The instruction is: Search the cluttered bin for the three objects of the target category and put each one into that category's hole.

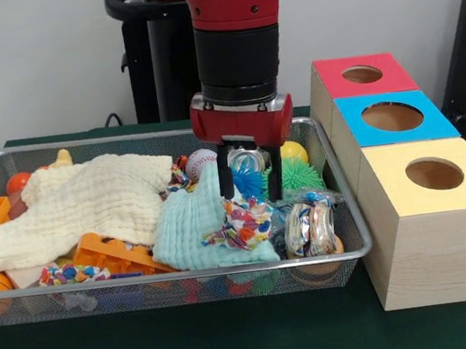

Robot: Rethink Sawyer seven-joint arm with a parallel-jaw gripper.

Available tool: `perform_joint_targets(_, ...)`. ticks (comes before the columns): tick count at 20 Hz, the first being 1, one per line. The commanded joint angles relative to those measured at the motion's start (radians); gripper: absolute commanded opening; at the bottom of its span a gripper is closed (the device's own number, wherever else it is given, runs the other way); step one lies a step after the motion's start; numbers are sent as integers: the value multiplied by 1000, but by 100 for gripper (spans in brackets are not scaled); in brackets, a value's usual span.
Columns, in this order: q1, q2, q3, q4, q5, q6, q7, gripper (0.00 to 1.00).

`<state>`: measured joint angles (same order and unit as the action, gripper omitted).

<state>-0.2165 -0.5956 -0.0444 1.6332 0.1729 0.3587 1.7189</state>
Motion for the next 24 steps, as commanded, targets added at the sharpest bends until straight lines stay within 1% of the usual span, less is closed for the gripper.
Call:
perform_joint_targets(1, -17, 55, 65, -107, 16, 172, 104, 100)
perform_joint_targets(3, -18, 58, 64, -119, 16, 181, 107, 100)
perform_joint_targets(10, -32, 70, 79, -115, 16, 144, 111, 100)
perform_joint_targets(18, -74, 120, 126, -129, 1, 83, 71, 100)
perform_joint_targets(24, -92, 130, 148, -121, -17, 54, 63, 100)
